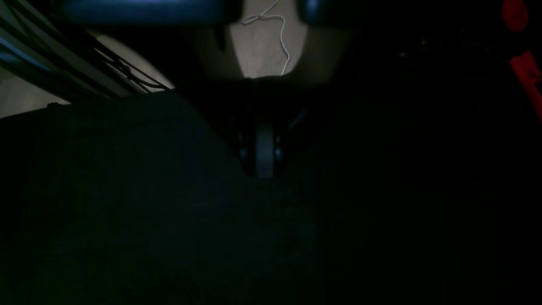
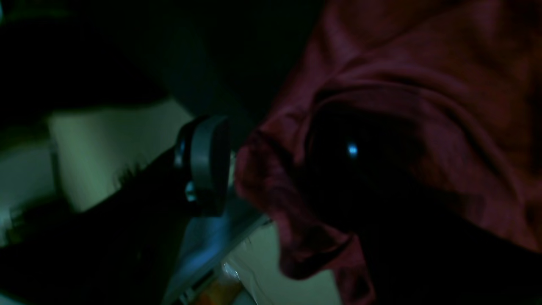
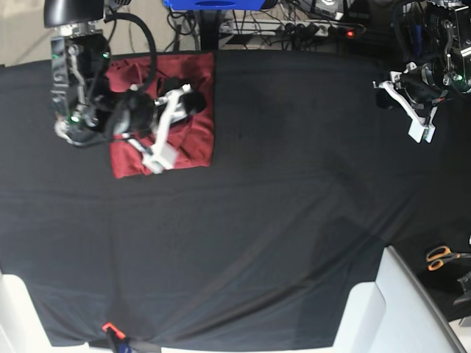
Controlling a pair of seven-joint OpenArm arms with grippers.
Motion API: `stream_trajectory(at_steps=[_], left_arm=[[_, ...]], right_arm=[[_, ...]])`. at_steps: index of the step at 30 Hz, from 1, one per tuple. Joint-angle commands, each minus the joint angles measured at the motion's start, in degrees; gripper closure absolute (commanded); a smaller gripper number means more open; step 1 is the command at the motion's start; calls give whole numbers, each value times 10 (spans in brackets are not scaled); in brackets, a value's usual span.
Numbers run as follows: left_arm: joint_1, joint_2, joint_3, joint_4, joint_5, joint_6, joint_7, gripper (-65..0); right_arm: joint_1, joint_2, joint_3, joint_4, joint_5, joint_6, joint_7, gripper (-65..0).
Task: Fold the T-shirt properly
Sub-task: 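Release the fabric and pull the right gripper back off the shirt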
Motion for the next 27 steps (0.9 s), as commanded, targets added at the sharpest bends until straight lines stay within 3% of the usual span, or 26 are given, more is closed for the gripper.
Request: stream_trajectory(at_steps=[1,7,10,14,17,19,21,22,24,27], left_arm=[[-2,-11,-4,8,-5,-3,-6,0],[-2,-12,-5,8,-5,-3,-6,0],[-2,-13,-5,8,-5,-3,-6,0],[-2,-13,-7,8,-5,-3,-6,0],[-2,-13,-7,8,-5,-3,-6,0],[-2,-13,-8,8,-5,-3,-7,0],[-2,-13,-8,8,-5,-3,-7,0],[-2,-13,-8,8,-5,-3,-7,0],[-2,-13,-8,8,-5,-3,-7,0],[-2,-13,-7,8,-5,-3,-7,0]], right_arm=[[8,-2,-9,11,19,3,0,-314],[12,1,-17,13,136,-2,-51,-314],[12,13,-16,44,147,-10,-54,-314],[9,35,-11,119,146,-63,-50,-312],[-5,62,30,164,146,-112,-5,-302],[-19,71,72,159,147,-122,24,-209],[-25,73,99,137,147,-122,31,-35],[-29,73,109,123,147,-122,33,0],[-31,74,127,90,146,-122,39,-27],[-33,75,143,33,146,-122,54,-3]])
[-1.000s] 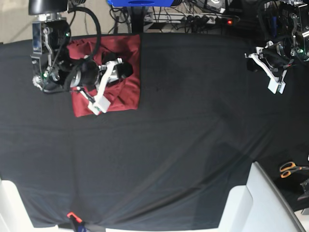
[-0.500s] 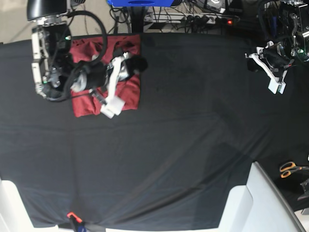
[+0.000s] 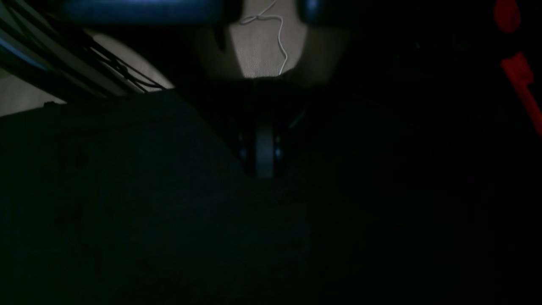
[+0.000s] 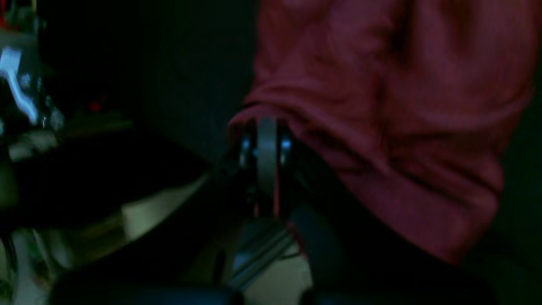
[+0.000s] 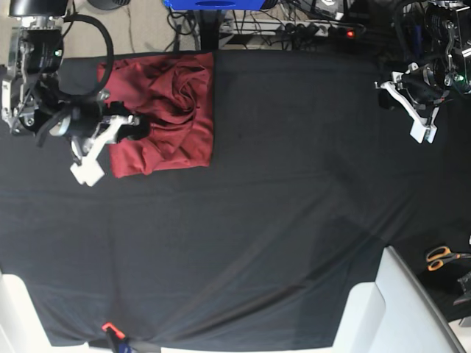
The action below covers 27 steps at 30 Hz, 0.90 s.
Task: Fold the T-shirt properly
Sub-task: 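Release the fabric and pull the right gripper back off the shirt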
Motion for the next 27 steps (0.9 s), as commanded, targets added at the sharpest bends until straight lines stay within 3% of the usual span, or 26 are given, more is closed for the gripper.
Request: stream_trajectory(at_steps=[1,11,27], left_arm=[[-1,-10,-4,8,-7,-3,-7,0],[0,-11,-6,8,-7,-3,-7,0],[0,-11,-3,8,-7,-3,-7,0]], right_arm=[[3,7,3,-8,8,1,5,-5],[6,25,-1,-87,8,1,37,-5],[4,55,0,-98,8,0,69,-3]])
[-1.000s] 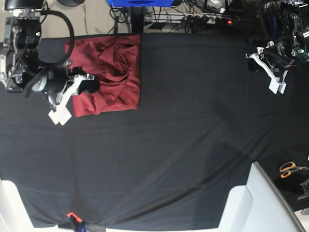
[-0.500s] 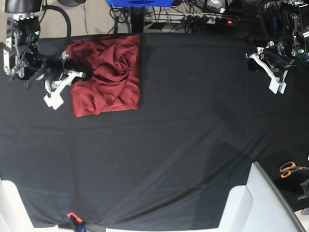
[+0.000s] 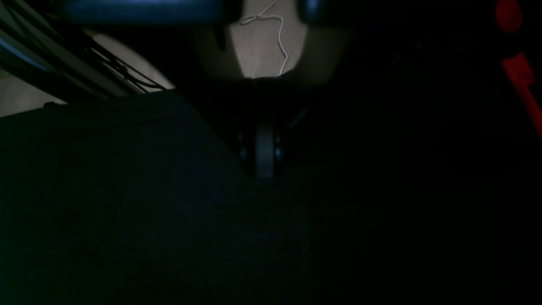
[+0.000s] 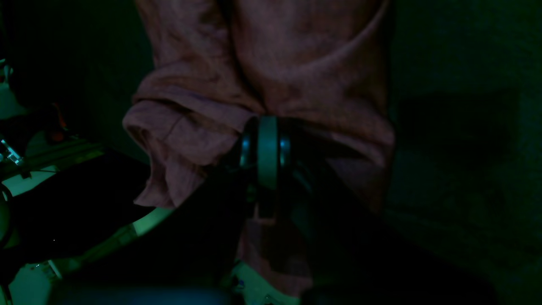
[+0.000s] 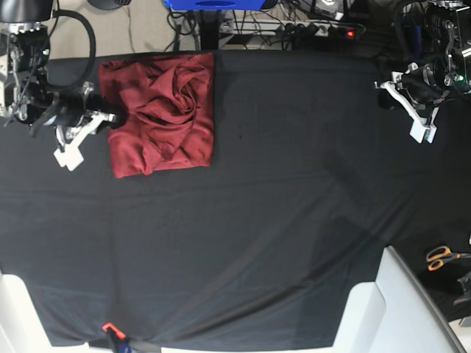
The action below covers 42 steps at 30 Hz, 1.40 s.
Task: Fold the T-shirt properly
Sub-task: 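Release the fabric and pull the right gripper back off the shirt, then grasp the rumpled fabric with the right gripper and smooth it across the shirt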
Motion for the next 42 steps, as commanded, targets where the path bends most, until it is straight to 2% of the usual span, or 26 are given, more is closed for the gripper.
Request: stream_trajectory(at_steps=[1,6,18,25,40,42], left_arm=[[-1,-11,-3,8,-7,-3,-7,0],[2,-11,-5,10,-7,-3,-7,0],[0,-10,-2,11,-7,-3,-7,0],[3,-11,-6,11,-7,-3,-7,0],[2,-10,-6,10,-7,-3,-7,0],[2,-10,-6,10,-7,-3,-7,0]], right_arm=[[6,6,2,-4,9,3,4,-3],[15,4,1,-55,9,3,5,-3],[22,-10,0,-52,9,3,-1,-3],[33,-17,-62,-56,9,2,4,-3],[80,-33,-64,-59,9,0,-1,-3],[81,-38,-64,-62,9,-15,-1,-3]])
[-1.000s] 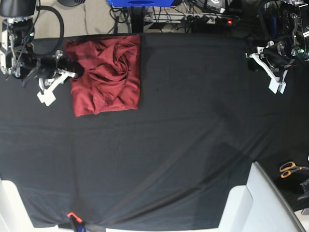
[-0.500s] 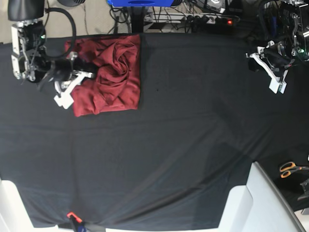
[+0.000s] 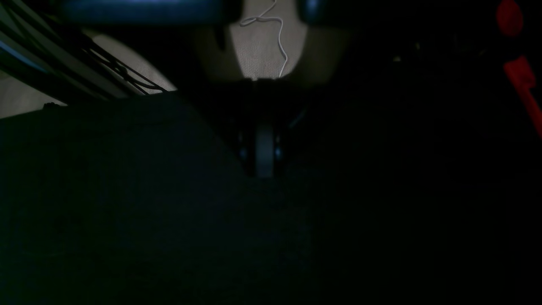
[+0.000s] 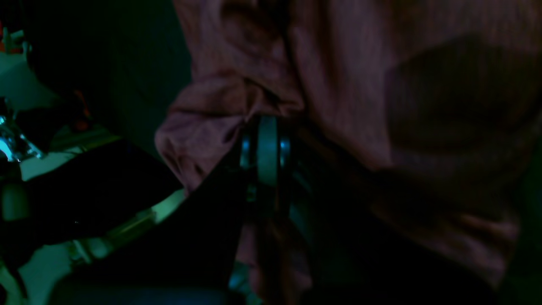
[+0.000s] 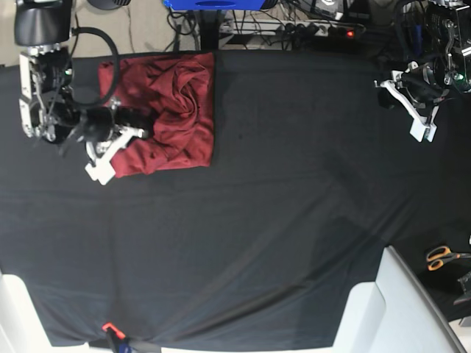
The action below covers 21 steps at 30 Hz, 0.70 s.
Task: Fold the T-shirt properly
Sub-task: 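Grasp the rumpled fabric with the right gripper and smooth it across the shirt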
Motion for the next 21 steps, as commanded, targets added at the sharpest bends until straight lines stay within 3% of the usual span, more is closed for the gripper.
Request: stream_trajectory(at_steps=[1,5,8,21], left_arm=[[-1,-10,-6,9,-7,-3,-7,0],[0,-10,-6,9,-7,-3,-7,0],[1,-10,-6,9,-7,-3,-7,0],[-4,-9,-3,8,-7,-3,-7,0]], right_arm=[[12,2,-5,6,11,-5,3,-3],[28,-1,-58,1,13,-15,8,-3],[35,-20,-70,1,11,-15,8,-3],[93,-49,-71,1,11,-26,4,-3]])
